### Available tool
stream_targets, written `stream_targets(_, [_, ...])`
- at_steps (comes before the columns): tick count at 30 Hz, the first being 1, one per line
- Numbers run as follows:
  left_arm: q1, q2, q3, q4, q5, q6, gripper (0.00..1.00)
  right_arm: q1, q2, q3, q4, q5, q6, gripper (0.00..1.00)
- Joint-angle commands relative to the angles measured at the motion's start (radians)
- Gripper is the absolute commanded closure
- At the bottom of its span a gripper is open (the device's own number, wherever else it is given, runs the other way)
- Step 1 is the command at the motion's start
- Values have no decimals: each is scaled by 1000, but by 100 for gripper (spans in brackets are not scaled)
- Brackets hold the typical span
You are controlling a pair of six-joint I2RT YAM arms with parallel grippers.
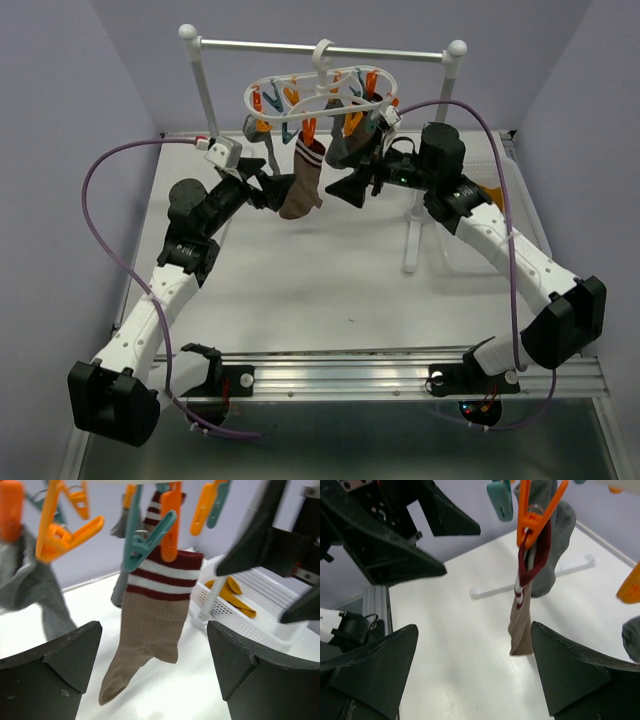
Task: Clip the socks to the hanger
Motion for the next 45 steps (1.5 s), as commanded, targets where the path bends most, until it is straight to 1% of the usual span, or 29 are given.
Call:
stream_targets(1, [-4, -64, -11, -101, -266, -24, 1, 4, -108, -14, -248, 1, -137, 0])
stream_targets(2, [-5, -67, -10, -111, -293, -30, 1, 4, -145, -49, -267, 34, -145, 0])
stream_targets(3, [-9, -71, -10, -113, -322, -38, 1, 4, -159, -62, -303, 102, -143, 0])
stream_targets(5, [-10, -76, -2, -121, -387, -57, 1, 4, -188, -78, -346, 167, -152, 0])
stream_targets(6, [-10, -76, 5, -128, -401, -64, 1, 4, -212, -92, -380, 228, -151, 0])
stream_targets(8, [-10, -84, 12, -145, -428, -90, 1, 4, -229, -100, -402, 299, -140, 0])
stream_targets(9, [-9, -94, 15, -151, -436, -93, 1, 4, -237, -111, -412, 377, -129, 0])
stream_targets(10, [-10, -99, 15, -153, -447, -100, 1, 4, -239, -114, -414, 429, -113, 0])
stream_targets(11, [-9, -105, 12, -156, -454, -108, 1, 4, -236, -117, -419, 528, -88, 0])
stream_targets(12, [-10, -110, 9, -159, -459, -107, 1, 4, -233, -123, -420, 529, -82, 0])
stream_targets(13, [-10, -119, 7, -165, -482, -114, 1, 4, -216, -128, -419, 617, -71, 0])
stream_targets(15, [-9, -125, 31, -217, -494, -127, 1, 4, -193, -120, -425, 716, -45, 0])
stream_targets(18, [-10, -139, 87, -334, -508, -130, 1, 4, -182, -112, -425, 767, -33, 0])
stream_targets(20, [-10, -172, 88, -390, -556, -146, 1, 4, -202, -140, -408, 787, -27, 0])
stream_targets(23, [-10, -252, 29, -386, -562, -172, 1, 4, -251, -203, -351, 802, -13, 0])
stream_targets(24, [-10, -270, 3, -383, -560, -177, 1, 4, -263, -216, -335, 830, 15, 0])
stream_targets(26, [-9, -304, -5, -383, -553, -188, 1, 4, -291, -239, -298, 844, 32, 0])
stream_targets(28, [-10, -317, -1, -395, -527, -185, 1, 4, -324, -258, -290, 903, 67, 0])
stream_targets(29, [-10, -326, -1, -394, -484, -185, 1, 4, -334, -264, -290, 928, 81, 0])
stream_targets(30, [-12, -329, -2, -388, -473, -185, 1, 4, -344, -281, -287, 971, 104, 0])
stream_targets(33, [-12, -324, -8, -366, -471, -180, 1, 4, -375, -309, -285, 1020, 139, 0])
stream_targets(37, [-13, -292, -10, -325, -468, -182, 1, 4, -404, -353, -320, 1212, 203, 0])
stream_targets(39, [-13, -271, -16, -310, -430, -167, 1, -19, -421, -365, -374, 1284, 225, 0])
stream_targets(40, [-13, -272, -28, -296, -380, -133, 1, -33, -427, -374, -389, 1287, 225, 0])
stream_targets(41, [-13, -281, -48, -268, -363, -127, 1, -50, -430, -379, -405, 1284, 228, 0])
stream_targets(42, [-13, -291, -69, -210, -352, -128, 1, -100, -433, -385, -419, 1281, 246, 0])
stream_targets(44, [-12, -312, -120, -147, -340, -127, 1, -177, -421, -405, -443, 1229, 262, 0])
stream_targets(45, [-13, -317, -132, -139, -338, -122, 1, -267, -394, -408, -458, 1179, 288, 0])
